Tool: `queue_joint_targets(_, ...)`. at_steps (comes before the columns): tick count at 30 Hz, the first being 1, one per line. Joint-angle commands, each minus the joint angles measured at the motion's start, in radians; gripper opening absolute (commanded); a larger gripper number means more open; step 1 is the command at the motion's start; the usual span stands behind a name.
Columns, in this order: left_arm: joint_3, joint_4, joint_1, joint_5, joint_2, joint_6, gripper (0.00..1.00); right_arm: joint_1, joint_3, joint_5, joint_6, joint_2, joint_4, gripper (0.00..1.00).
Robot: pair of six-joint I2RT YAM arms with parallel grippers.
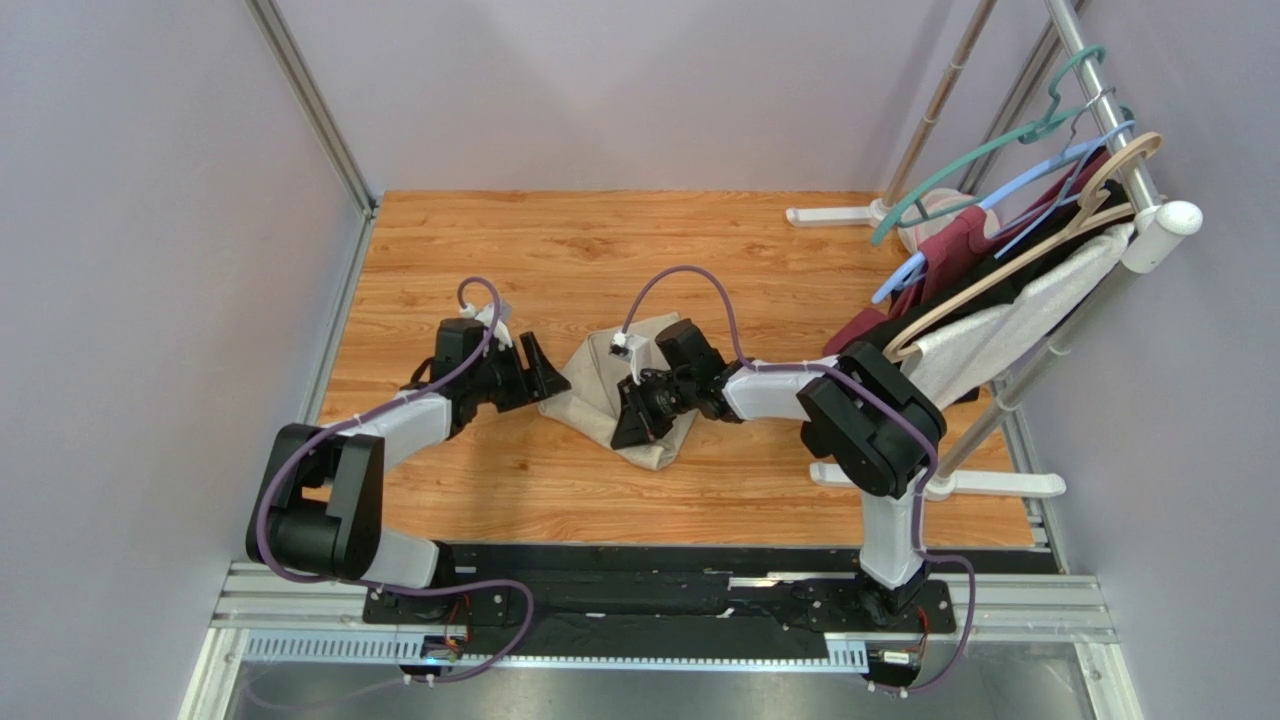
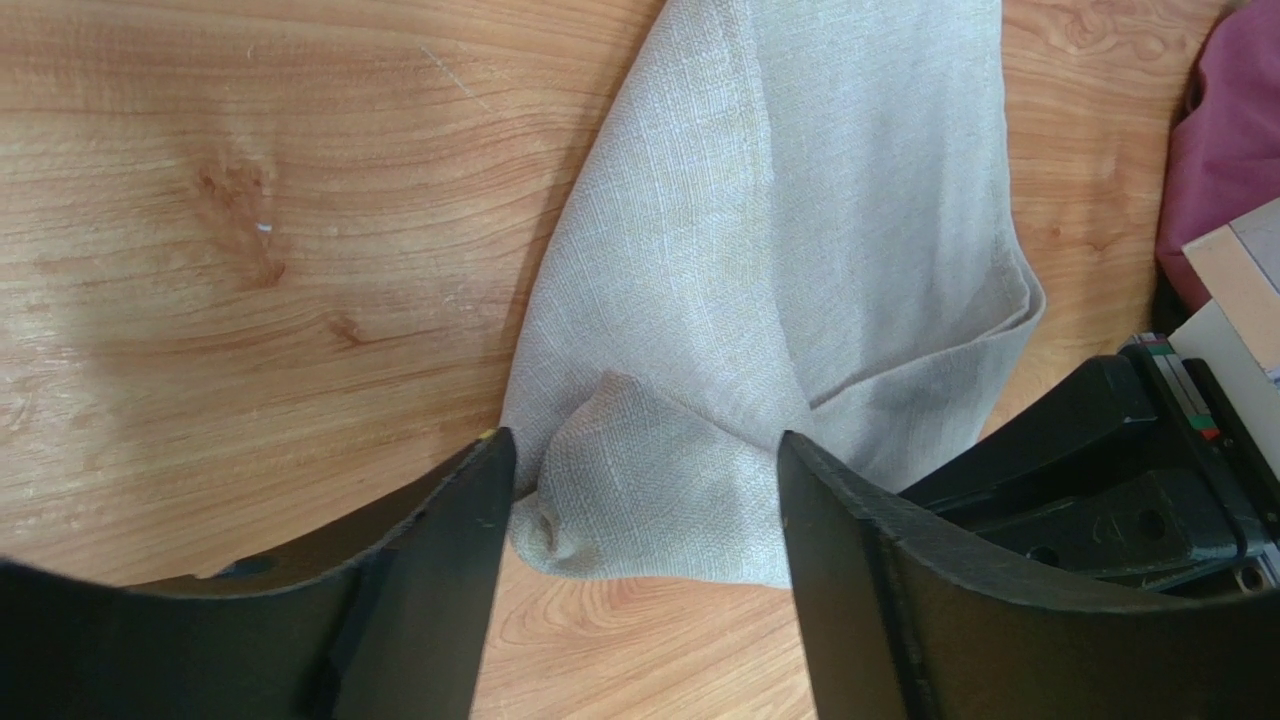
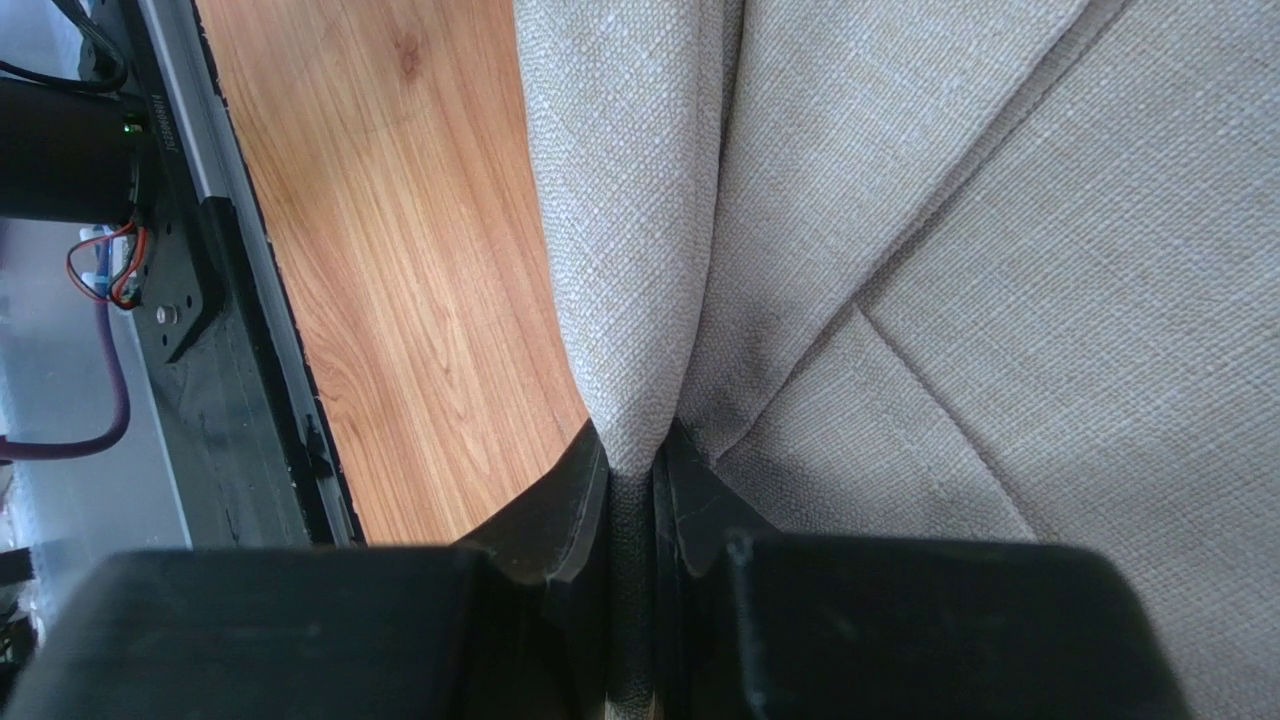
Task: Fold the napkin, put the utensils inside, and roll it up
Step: Roll the napkin with the utensil
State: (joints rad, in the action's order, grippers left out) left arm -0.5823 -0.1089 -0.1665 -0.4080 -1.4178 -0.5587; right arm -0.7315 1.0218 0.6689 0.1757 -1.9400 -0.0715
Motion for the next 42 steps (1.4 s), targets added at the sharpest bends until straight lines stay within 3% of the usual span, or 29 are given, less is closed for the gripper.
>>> queue_joint_targets(1, -0.019, 0.03, 0.004, 0.017, -0.01, 0.017, 0.7, -0.009, -0.04, -0.012, -0.01, -0.057, 0.102, 0.0)
queue_joint_targets(9, -0.08, 0.205, 0.004, 0.101, 0.003, 0.054, 0.64, -0.002, -0.042, -0.011, -0.015, -0.056, 0.104, 0.0)
queue_joint_targets(14, -0.071, 0.17, 0.004, 0.018, -0.023, 0.005, 0.64, -0.002, -0.037, -0.017, -0.018, -0.057, 0.108, 0.0)
queue_joint_targets(16, -0.077, 0.164, 0.004, -0.008, -0.039, -0.01, 0.59, -0.002, -0.037, -0.018, -0.019, -0.054, 0.11, 0.0)
queue_joint_targets(20, -0.08, 0.158, 0.004, -0.022, -0.069, -0.029, 0.36, -0.002, -0.04, -0.029, -0.022, -0.047, 0.114, 0.0)
queue_joint_targets(22, -0.082, 0.155, 0.004, -0.023, -0.073, -0.033, 0.32, -0.002, -0.04, -0.035, -0.025, -0.04, 0.116, 0.0)
queue_joint_targets(23, -0.085, 0.156, 0.004, -0.026, -0.078, -0.033, 0.22, -0.002, -0.04, -0.04, -0.028, -0.039, 0.118, 0.0)
queue_joint_targets(26, -0.1, 0.158, 0.004, -0.043, -0.104, -0.027, 0.08, -0.005, -0.035, -0.063, -0.033, -0.025, 0.139, 0.02)
queue_joint_targets(29, -0.125, 0.182, 0.004, -0.06, -0.127, -0.009, 0.0, -0.017, -0.011, -0.116, -0.05, 0.002, 0.193, 0.1)
queue_joint_targets(37, -0.191, 0.278, 0.004, -0.041, -0.141, 0.039, 0.0, -0.077, 0.092, -0.334, -0.053, 0.122, 0.35, 0.46)
queue_joint_targets(40, -0.214, 0.304, 0.004, -0.055, -0.162, 0.051, 0.0, -0.104, 0.13, -0.437, -0.068, 0.171, 0.384, 0.55)
queue_joint_targets(42, -0.22, 0.308, 0.004, -0.058, -0.17, 0.052, 0.0, -0.126, 0.153, -0.512, -0.093, 0.2, 0.397, 0.56)
